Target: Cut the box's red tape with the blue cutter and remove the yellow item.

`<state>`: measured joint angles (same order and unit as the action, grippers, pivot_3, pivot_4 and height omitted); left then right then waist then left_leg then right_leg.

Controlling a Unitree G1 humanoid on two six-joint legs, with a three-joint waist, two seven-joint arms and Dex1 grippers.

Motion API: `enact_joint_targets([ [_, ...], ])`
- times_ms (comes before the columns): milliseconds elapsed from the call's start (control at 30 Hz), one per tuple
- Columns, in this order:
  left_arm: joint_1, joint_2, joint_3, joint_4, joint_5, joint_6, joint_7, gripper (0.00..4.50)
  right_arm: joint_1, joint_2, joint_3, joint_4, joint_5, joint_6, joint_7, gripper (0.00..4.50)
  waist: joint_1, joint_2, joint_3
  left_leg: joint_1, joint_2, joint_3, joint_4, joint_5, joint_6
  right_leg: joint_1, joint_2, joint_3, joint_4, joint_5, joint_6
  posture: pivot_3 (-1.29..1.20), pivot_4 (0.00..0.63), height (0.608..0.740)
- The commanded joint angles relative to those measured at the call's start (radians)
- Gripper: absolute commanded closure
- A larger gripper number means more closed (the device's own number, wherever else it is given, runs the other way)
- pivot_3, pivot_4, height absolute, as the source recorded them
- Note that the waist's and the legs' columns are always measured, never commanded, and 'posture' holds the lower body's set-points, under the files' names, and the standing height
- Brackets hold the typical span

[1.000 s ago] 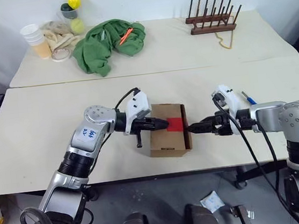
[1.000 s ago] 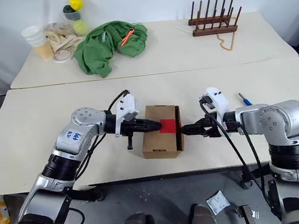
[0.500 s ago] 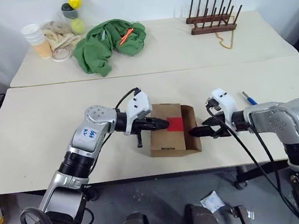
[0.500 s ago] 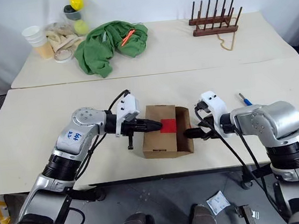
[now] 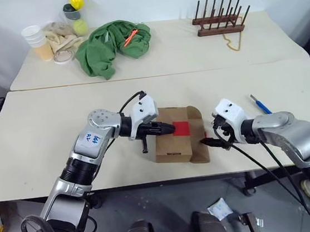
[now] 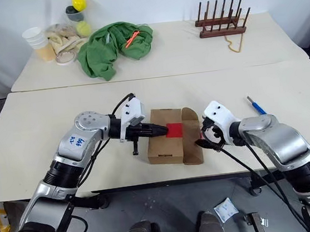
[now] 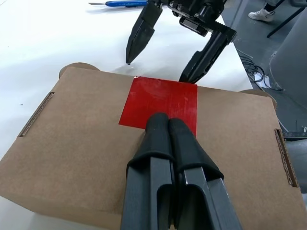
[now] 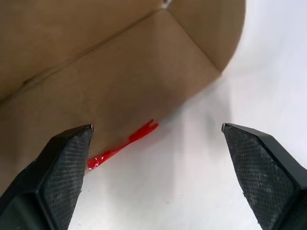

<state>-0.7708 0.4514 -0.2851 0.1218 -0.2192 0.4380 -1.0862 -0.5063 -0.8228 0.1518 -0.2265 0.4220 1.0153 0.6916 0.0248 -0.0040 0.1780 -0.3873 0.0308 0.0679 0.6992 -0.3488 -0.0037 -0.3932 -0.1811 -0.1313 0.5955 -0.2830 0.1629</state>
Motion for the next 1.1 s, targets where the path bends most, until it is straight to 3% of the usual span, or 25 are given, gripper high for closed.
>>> enact_joint_targets([
  [33,0.024,0.016,0.002,-0.029,0.006,0.013,-0.003,4.5,-0.038,-0.05,-0.111,0.079,0.095,0.097,0.108,0.01,0.0,0.0,0.0,0.0,0.0,0.0,0.0,0.0,0.0,0.0,0.0,0.0,0.0,0.0,0.0,0.0,0.15,0.74],
  [300,0.035,0.023,0.009,-0.051,0.002,0.022,-0.003,4.5,-0.245,0.023,-0.2,0.381,0.275,0.394,0.233,0.01,-0.01,0.0,0.0,0.0,0.0,0.0,-0.001,0.0,0.0,0.0,0.0,0.0,0.0,0.0,0.0,0.0,0.15,0.74],
  [800,0.043,0.028,0.014,-0.07,-0.001,0.03,0.005,4.5,-0.367,0.105,-0.041,0.634,0.18,0.283,0.343,0.01,-0.005,0.0,0.0,0.0,0.0,0.0,-0.001,0.0,0.0,0.0,0.0,-0.001,-0.001,0.0,0.0,0.0,0.15,0.74],
  [900,0.048,0.031,0.018,-0.079,-0.003,0.035,0.008,4.5,-0.364,0.13,-0.013,0.624,0.177,0.29,0.366,0.59,-0.009,0.0,0.0,0.0,0.0,0.0,-0.001,0.0,0.0,0.0,0.0,-0.001,0.0,0.0,0.0,0.0,0.15,0.74],
  [1033,0.054,0.033,0.019,-0.09,-0.003,0.041,0.011,4.5,-0.373,0.152,-0.007,0.663,0.153,0.285,0.36,1.93,-0.011,0.0,0.0,0.0,0.0,0.0,-0.001,0.0,0.0,-0.001,0.0,-0.001,0.0,0.0,0.0,0.0,0.15,0.74],
  [1100,0.057,0.034,0.02,-0.093,-0.004,0.042,0.012,4.5,-0.38,0.163,-0.006,0.683,0.143,0.282,0.358,1.93,-0.013,0.0,0.0,0.0,0.0,0.0,-0.001,0.0,0.0,-0.001,0.0,-0.001,0.0,0.0,0.0,0.0,0.15,0.74],
])
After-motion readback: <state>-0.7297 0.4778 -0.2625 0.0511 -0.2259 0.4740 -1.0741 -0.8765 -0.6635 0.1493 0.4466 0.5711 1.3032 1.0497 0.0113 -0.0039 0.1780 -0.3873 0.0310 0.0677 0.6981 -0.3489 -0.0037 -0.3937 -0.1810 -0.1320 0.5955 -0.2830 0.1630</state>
